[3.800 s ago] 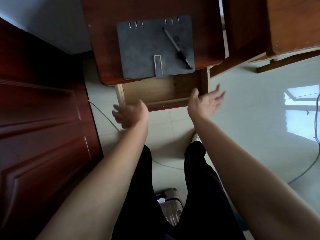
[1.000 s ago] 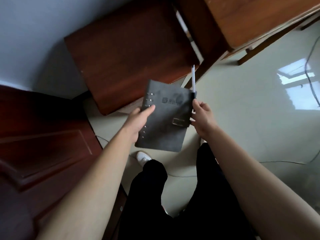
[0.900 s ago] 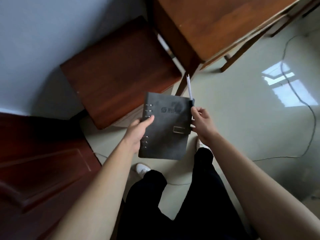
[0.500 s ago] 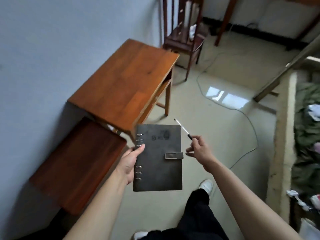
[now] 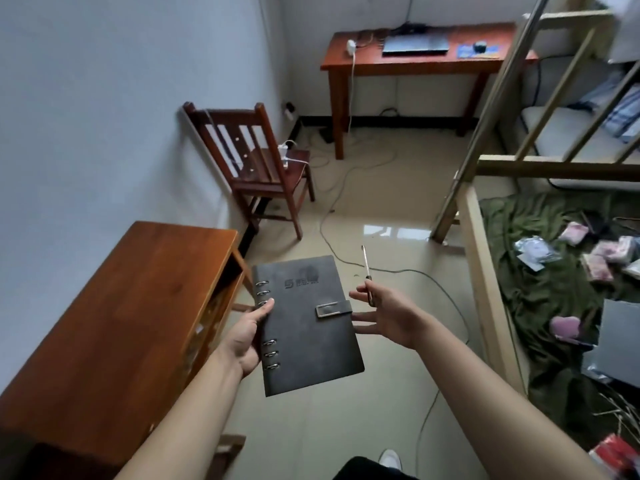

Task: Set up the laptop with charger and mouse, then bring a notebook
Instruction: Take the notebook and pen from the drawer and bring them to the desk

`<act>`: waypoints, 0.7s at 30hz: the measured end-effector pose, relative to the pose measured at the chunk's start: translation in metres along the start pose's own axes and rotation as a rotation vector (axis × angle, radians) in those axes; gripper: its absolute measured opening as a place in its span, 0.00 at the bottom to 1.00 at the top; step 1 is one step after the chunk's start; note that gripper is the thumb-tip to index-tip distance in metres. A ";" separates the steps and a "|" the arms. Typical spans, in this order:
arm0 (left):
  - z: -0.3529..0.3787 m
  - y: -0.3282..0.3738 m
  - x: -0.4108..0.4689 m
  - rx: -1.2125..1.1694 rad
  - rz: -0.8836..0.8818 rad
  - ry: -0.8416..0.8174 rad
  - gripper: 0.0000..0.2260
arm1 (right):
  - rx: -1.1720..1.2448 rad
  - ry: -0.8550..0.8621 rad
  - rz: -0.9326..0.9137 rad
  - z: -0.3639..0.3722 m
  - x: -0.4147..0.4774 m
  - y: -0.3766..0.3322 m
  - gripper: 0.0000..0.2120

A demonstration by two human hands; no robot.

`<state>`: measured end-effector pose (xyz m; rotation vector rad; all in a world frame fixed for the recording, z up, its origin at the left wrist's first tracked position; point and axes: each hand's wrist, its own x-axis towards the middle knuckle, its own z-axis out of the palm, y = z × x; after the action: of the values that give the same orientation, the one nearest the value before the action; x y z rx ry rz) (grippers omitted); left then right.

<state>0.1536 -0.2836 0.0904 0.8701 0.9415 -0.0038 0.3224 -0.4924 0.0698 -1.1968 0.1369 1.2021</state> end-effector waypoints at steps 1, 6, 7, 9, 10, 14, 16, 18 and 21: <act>0.011 0.011 0.011 0.011 -0.016 -0.016 0.17 | -0.004 -0.009 0.011 -0.007 0.006 -0.017 0.12; 0.035 0.070 0.073 0.092 -0.063 -0.069 0.18 | -0.068 -0.064 0.033 -0.014 0.056 -0.077 0.14; 0.035 0.083 0.090 0.102 -0.070 -0.084 0.19 | -0.078 -0.048 0.027 -0.012 0.069 -0.088 0.14; 0.033 0.105 0.119 0.097 -0.076 -0.131 0.22 | -0.042 0.000 0.017 -0.012 0.088 -0.104 0.12; 0.032 0.117 0.134 0.094 -0.085 -0.165 0.24 | -0.021 0.030 0.005 -0.012 0.098 -0.112 0.13; 0.045 0.180 0.198 0.100 -0.126 -0.288 0.28 | -0.015 0.154 -0.053 -0.006 0.139 -0.161 0.17; 0.061 0.209 0.223 0.122 -0.165 -0.349 0.29 | -0.023 0.193 -0.056 -0.004 0.156 -0.185 0.18; 0.082 0.234 0.247 0.153 -0.180 -0.396 0.30 | 0.015 0.243 -0.072 -0.008 0.167 -0.207 0.19; 0.117 0.265 0.285 0.208 -0.213 -0.446 0.30 | 0.095 0.297 -0.093 -0.027 0.185 -0.236 0.19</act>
<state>0.5065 -0.0810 0.0946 0.9072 0.6147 -0.4684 0.5951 -0.3657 0.0892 -1.2781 0.3527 0.9227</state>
